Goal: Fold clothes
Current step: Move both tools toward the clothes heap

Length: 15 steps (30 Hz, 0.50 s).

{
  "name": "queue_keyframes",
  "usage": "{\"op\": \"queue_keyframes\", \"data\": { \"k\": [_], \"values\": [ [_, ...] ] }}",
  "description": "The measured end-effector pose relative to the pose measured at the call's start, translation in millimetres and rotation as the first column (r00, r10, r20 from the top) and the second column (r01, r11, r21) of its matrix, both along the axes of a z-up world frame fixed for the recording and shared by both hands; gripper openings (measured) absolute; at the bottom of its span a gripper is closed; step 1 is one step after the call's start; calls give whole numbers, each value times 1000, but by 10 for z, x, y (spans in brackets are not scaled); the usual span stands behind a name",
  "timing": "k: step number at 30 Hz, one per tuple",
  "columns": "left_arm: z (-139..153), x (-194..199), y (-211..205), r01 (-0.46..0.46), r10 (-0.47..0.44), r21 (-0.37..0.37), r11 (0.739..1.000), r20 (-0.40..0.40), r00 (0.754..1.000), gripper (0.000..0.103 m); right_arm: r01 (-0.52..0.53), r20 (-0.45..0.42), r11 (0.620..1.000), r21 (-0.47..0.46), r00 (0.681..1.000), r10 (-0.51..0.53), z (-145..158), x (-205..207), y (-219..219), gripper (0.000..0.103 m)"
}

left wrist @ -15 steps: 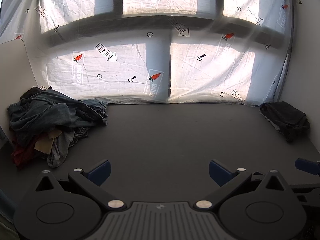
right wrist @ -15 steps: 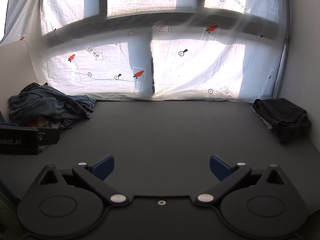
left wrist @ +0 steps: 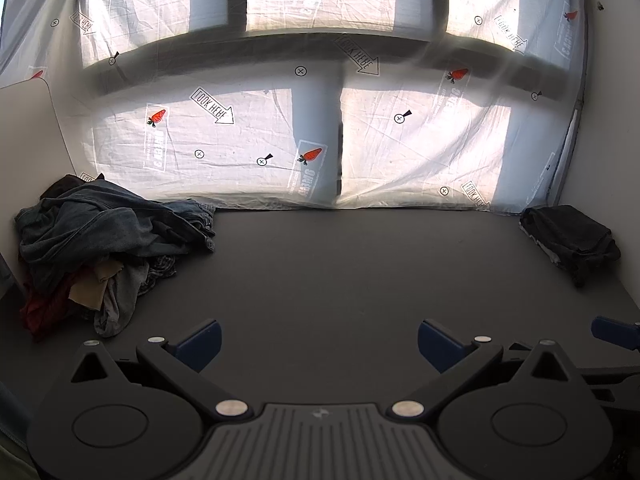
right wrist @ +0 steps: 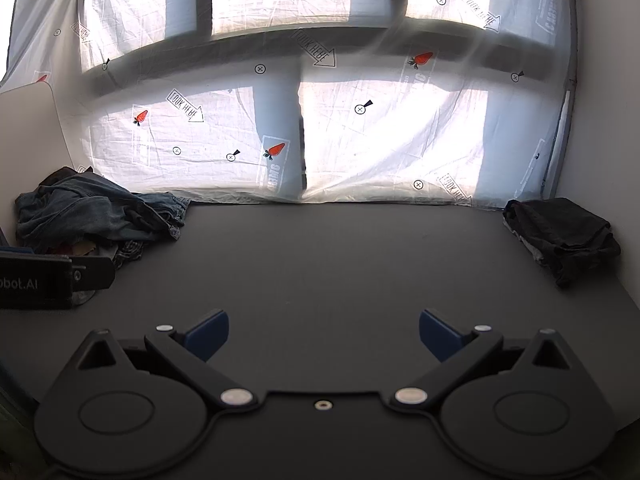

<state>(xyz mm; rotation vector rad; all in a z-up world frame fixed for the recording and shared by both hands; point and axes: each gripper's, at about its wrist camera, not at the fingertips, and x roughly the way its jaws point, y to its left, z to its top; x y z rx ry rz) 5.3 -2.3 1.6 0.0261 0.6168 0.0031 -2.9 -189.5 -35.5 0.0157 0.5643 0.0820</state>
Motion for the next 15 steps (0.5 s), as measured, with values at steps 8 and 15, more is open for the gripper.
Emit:
{"op": "queue_keyframes", "data": {
  "k": [8, 15],
  "values": [
    [-65, 50, 0, 5, -5, 11, 1000, -28, 1000, 103, 30, 3, 1000, 7, 1000, -30, -8, 48, -62, 103],
    [-171, 211, -59, -25, 24, -12, 1000, -70, 997, 103, 36, 31, 999, 36, 999, -38, -57, 200, -195, 103]
  ]
}}
